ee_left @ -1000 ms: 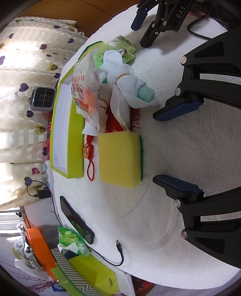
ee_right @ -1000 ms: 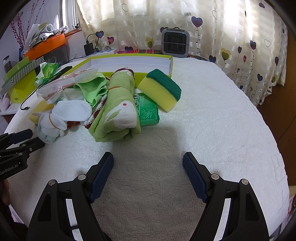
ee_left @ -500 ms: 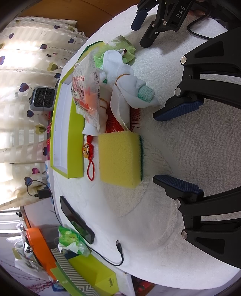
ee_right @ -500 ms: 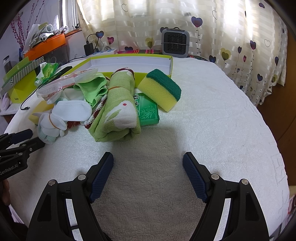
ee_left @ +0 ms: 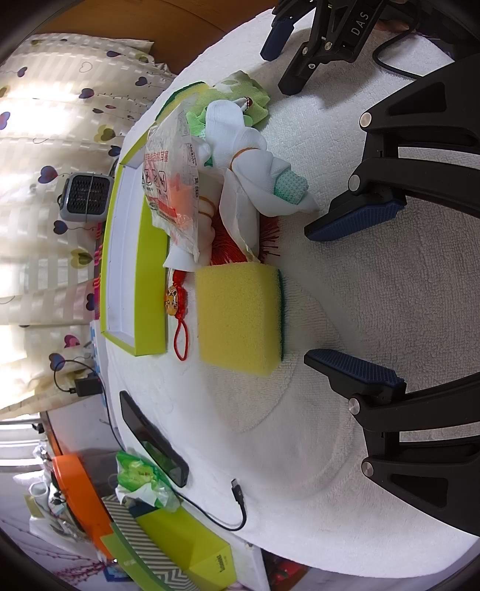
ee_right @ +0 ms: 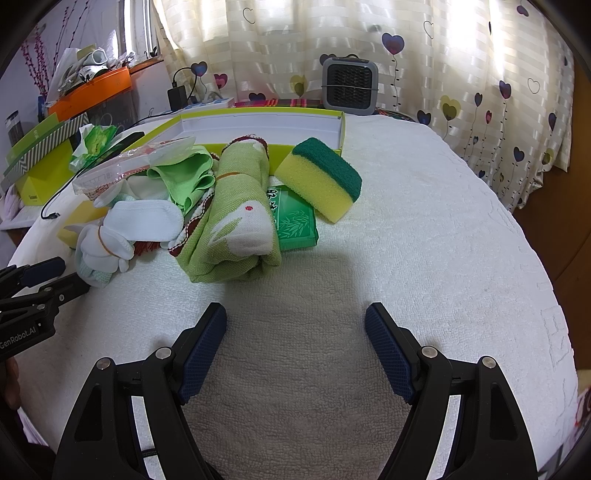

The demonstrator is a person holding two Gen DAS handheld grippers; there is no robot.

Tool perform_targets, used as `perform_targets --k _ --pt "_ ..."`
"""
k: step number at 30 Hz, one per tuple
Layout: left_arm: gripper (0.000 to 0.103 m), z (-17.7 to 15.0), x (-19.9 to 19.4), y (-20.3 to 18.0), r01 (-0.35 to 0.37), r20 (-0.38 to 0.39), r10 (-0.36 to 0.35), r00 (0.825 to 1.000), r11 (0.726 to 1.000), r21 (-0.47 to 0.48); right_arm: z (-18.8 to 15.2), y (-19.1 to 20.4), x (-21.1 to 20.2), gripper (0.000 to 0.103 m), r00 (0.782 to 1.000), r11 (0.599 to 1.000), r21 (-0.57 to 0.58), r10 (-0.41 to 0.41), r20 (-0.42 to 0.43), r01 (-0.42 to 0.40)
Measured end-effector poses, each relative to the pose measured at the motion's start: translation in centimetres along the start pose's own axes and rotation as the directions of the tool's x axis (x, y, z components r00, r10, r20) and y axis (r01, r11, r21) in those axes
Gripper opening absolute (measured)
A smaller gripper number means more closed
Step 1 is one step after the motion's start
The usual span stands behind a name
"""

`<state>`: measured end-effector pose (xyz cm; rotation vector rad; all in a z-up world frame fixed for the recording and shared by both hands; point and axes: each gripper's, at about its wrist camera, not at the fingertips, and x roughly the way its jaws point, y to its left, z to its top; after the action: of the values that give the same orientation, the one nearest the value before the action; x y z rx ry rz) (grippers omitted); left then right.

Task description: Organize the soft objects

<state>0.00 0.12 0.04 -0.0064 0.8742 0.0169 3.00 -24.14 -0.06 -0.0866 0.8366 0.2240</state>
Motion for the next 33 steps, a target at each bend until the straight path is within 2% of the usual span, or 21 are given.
perform_targets --k 33 --pt "0.061 0.06 0.20 0.35 -0.002 0.000 0.002 1.000 1.000 0.001 0.09 -0.10 0.11 0.078 1.000 1.000 -0.005 0.006 -0.002 -0.006"
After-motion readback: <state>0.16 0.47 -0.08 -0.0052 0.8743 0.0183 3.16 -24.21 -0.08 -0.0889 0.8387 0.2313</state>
